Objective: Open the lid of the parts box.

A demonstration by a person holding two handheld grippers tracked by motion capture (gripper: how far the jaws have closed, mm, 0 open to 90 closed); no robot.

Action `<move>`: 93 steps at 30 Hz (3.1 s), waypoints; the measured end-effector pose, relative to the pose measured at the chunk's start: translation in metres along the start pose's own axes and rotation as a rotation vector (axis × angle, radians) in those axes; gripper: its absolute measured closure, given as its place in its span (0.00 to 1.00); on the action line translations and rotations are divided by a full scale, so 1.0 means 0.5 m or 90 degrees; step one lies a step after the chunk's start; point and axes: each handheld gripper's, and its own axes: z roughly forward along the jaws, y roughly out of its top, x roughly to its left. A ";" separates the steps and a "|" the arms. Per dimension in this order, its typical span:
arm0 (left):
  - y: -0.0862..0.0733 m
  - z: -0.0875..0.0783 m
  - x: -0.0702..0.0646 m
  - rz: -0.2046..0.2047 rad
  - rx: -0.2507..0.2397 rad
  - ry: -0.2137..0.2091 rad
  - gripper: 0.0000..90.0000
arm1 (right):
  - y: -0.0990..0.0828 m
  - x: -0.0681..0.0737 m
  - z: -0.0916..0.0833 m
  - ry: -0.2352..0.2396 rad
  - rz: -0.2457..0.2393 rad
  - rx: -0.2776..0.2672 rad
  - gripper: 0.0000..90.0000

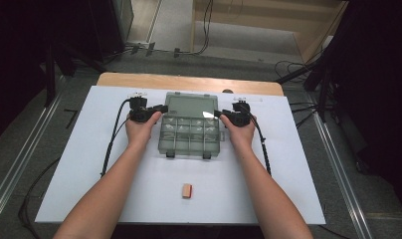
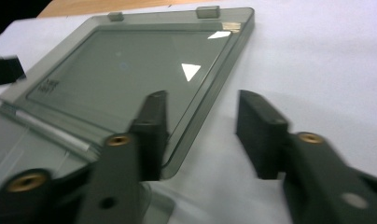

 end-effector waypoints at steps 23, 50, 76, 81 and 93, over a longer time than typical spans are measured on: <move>-0.045 -0.079 -0.045 0.106 -0.008 -0.037 0.08 | -0.061 0.042 -0.086 0.027 -0.101 -0.050 0.00; -0.142 -0.192 -0.088 0.172 -0.009 -0.068 0.00 | -0.158 0.083 -0.180 0.054 -0.148 -0.077 0.00; -0.209 -0.326 -0.085 0.195 -0.029 -0.042 0.00 | -0.230 0.144 -0.250 0.073 -0.206 -0.078 0.00; -0.219 -0.355 -0.073 0.189 -0.037 -0.033 0.00 | -0.231 0.153 -0.258 0.081 -0.209 -0.083 0.00; -0.240 -0.396 -0.078 0.205 -0.042 -0.018 0.00 | -0.227 0.164 -0.274 0.089 -0.222 -0.091 0.00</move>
